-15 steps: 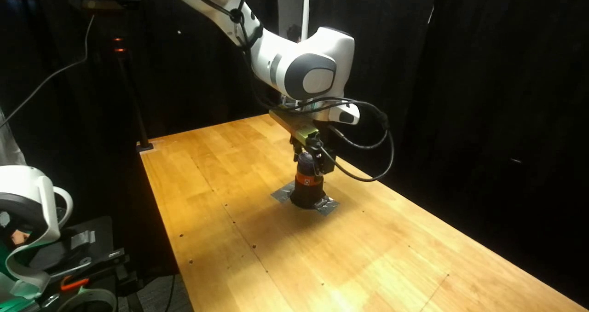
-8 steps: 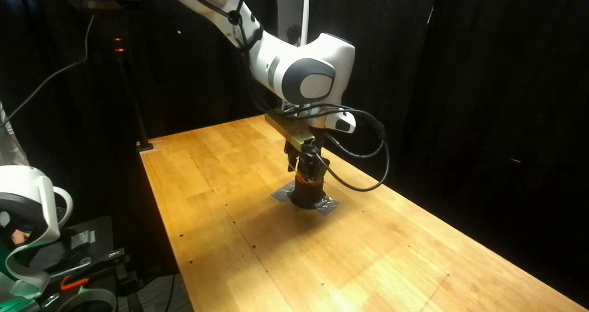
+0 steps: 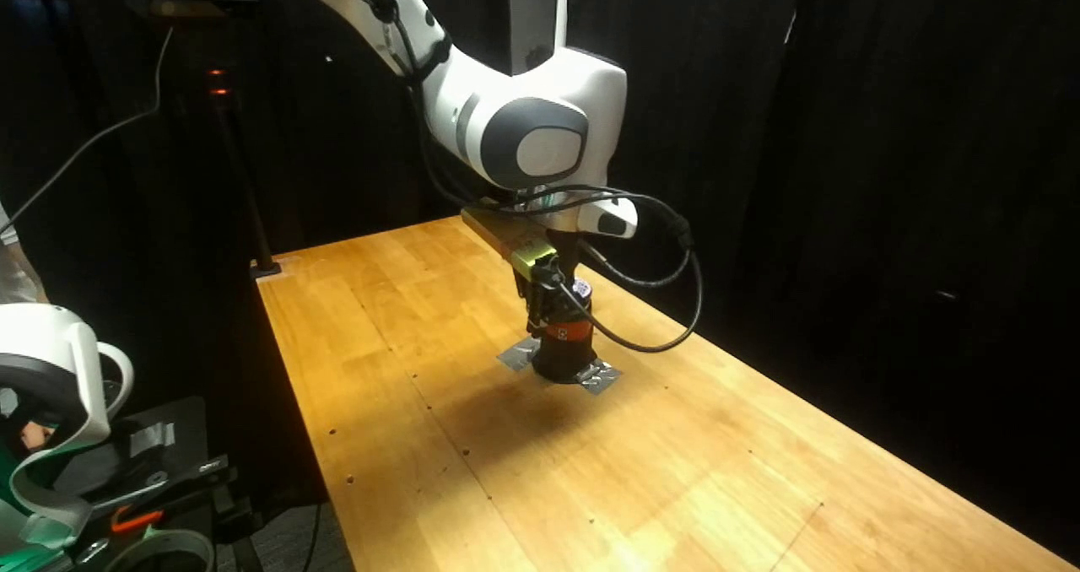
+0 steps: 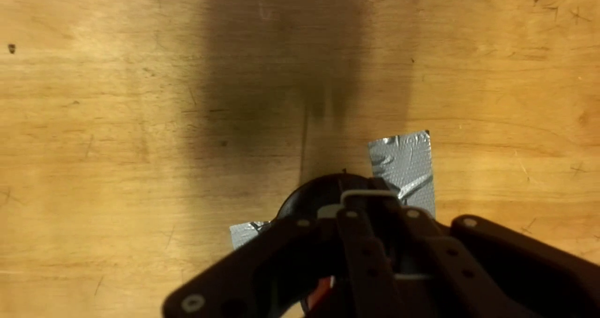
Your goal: Put the rubber band around the jar
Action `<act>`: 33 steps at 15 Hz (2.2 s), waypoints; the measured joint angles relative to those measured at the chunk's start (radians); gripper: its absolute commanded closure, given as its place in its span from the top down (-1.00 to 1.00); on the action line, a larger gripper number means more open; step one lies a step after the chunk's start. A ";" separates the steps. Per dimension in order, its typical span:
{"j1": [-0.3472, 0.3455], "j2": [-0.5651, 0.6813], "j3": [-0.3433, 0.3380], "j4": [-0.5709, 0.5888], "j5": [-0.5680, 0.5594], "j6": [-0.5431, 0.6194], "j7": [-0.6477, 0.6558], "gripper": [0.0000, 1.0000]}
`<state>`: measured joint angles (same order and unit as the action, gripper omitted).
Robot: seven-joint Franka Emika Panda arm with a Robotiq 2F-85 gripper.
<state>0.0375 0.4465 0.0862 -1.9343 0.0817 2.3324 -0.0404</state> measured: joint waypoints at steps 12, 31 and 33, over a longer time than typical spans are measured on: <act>-0.064 -0.144 0.091 -0.420 0.082 0.742 -0.084 -1.00; -0.174 -0.052 0.139 -0.623 -0.181 1.472 -0.040 -1.00; -0.142 -0.045 0.107 -0.626 -0.195 1.514 -0.033 -1.00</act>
<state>-0.1048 0.4012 0.1936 -2.5600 -0.1132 3.8459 -0.0731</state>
